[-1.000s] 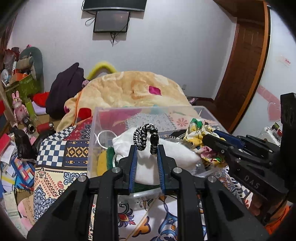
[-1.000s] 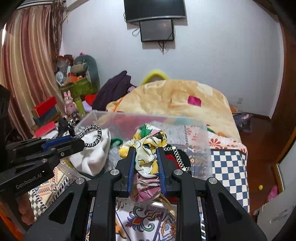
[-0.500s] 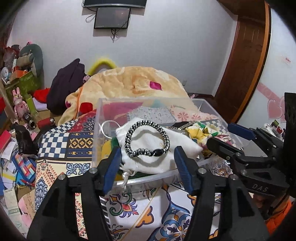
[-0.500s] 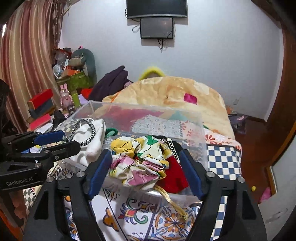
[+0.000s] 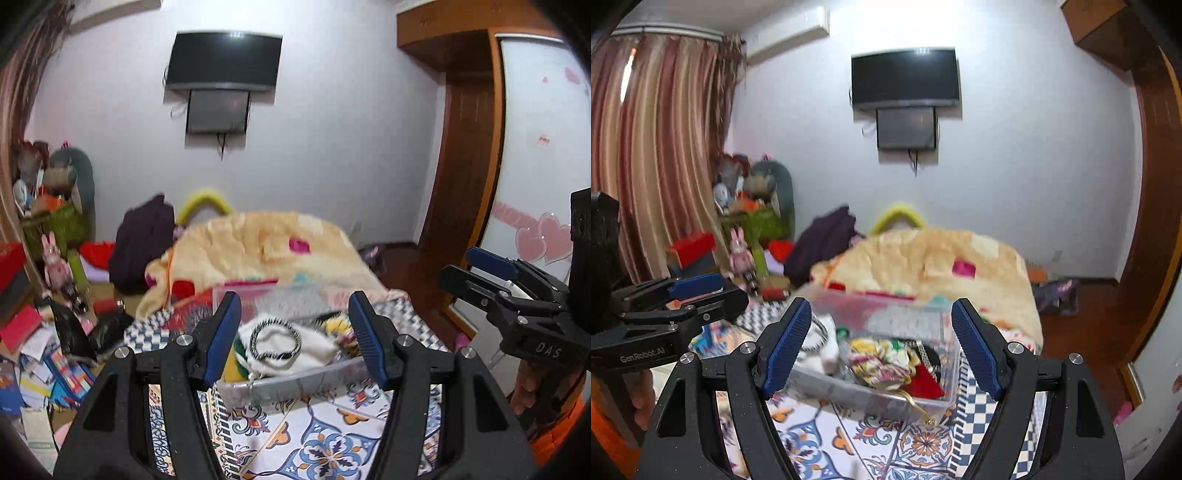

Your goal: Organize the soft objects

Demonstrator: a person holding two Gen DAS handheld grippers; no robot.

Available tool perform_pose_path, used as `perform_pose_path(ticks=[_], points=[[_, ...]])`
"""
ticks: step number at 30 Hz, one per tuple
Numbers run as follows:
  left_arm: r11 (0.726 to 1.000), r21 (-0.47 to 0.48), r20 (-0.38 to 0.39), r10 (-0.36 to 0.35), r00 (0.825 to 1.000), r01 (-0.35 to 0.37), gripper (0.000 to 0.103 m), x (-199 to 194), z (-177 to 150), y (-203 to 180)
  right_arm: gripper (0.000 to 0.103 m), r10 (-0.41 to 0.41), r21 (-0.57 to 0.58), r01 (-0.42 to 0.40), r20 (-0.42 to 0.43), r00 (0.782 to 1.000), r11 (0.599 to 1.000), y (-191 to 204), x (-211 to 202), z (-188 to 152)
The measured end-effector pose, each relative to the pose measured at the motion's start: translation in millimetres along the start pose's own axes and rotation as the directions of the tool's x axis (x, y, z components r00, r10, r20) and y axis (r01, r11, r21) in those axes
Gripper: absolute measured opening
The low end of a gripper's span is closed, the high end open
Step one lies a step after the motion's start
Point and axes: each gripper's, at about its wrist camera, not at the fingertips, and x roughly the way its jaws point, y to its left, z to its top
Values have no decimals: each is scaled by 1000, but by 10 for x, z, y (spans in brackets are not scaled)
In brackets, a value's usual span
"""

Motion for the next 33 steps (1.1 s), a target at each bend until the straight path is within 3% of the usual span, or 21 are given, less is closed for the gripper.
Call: perform_pose_path(ticks=[5,7,15,16,18,33], points=[[1000,25,77,-2,997,0,64,-334,99,-94,76,9,-1,-9,71,997,1000,55,-262,99],[1000,30,106,-5,994,2,71,-455,129,-123,76,13,-1,-13,90,996,1000,74,-331,119],[999,35,163,-9,987,3,77,-711,162,-172,91,18,-3,-18,129,992,1000,155,-468,77],[999,35,165,-5,986,0,80,-722,159,-176,94,19,-3,-19,132,991,1000,165,-470,75],[1000,23,174,0,985,-4,103,-741,138,-194,103,23,1,-23,146,989,1000,173,-498,57],[1000,14,177,4,984,-6,103,-753,129,-173,103,33,19,-36,149,988,999,158,-519,-1]])
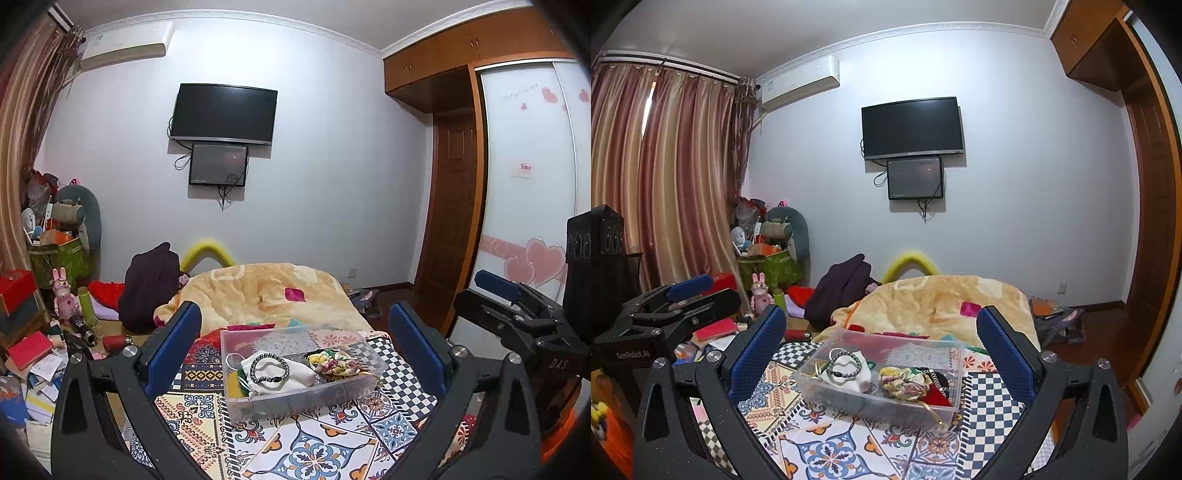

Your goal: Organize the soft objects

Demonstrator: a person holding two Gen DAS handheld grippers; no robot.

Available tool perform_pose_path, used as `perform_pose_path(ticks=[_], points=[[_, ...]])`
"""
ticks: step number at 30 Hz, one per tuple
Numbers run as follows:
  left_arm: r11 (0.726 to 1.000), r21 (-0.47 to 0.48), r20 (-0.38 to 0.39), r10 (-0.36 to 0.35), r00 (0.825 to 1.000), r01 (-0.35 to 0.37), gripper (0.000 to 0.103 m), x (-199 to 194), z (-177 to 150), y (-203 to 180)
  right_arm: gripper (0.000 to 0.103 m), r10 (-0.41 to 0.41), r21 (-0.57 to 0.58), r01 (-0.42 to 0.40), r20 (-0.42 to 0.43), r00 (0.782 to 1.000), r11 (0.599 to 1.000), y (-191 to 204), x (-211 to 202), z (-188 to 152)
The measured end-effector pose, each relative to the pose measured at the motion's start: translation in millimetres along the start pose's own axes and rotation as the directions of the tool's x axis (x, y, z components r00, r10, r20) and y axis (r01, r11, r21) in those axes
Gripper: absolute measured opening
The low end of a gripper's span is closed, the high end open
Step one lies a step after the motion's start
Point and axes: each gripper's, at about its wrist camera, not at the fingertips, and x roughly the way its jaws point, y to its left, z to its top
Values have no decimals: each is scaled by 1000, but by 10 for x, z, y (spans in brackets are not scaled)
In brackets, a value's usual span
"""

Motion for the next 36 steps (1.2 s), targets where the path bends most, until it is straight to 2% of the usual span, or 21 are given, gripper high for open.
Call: perform_pose_path(ticks=[36], points=[[999,32,-1,-25,1000,25,103,-75,-38,-14,103,-6,1,6,16,1000,1000,6,-94,67]])
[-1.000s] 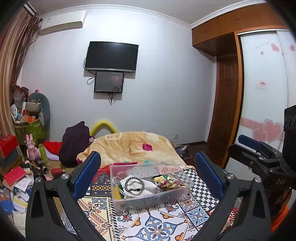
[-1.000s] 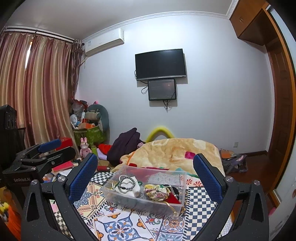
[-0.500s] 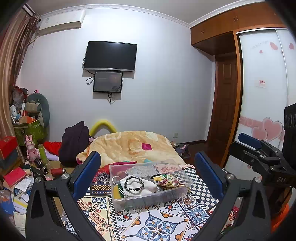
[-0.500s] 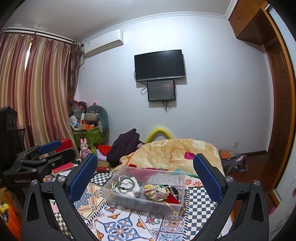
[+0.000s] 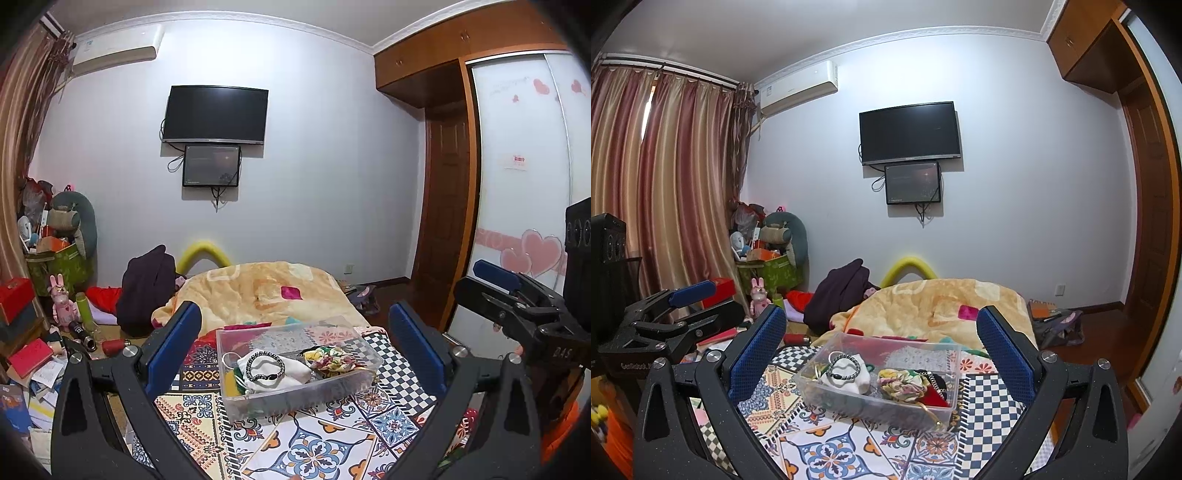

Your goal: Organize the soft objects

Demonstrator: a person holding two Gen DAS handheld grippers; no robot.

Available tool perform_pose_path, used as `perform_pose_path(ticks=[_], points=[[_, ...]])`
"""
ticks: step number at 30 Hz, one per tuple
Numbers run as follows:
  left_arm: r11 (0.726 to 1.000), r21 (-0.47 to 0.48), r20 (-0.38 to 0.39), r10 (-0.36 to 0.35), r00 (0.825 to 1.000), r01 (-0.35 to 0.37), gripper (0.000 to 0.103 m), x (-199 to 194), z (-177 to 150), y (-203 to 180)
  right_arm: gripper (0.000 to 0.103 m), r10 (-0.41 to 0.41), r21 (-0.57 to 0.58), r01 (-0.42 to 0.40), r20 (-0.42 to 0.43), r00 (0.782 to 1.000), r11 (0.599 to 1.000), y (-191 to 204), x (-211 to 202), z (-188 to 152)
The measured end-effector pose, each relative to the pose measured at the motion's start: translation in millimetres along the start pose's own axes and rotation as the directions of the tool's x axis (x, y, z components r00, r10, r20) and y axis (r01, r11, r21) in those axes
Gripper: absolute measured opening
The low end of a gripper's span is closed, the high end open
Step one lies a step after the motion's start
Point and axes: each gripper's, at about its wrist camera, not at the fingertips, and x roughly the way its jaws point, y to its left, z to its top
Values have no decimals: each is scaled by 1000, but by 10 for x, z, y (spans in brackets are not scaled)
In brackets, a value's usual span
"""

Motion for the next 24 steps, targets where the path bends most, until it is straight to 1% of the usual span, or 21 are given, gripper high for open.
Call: perform_pose_path(ticks=[12,17,24], points=[[1000,-15,-9,-4,1000,4,103,19,-8,28,103,-1,7,1,-2,1000,1000,-2,-20,28],[999,-32,-17,-20,1000,19,103,30,4,61,103,-1,9,1,-5,1000,1000,-24,-9,19],[999,-25,-21,-29,999,29,103,29,4,52,103,-3,12,3,-5,1000,1000,-28,-14,11]])
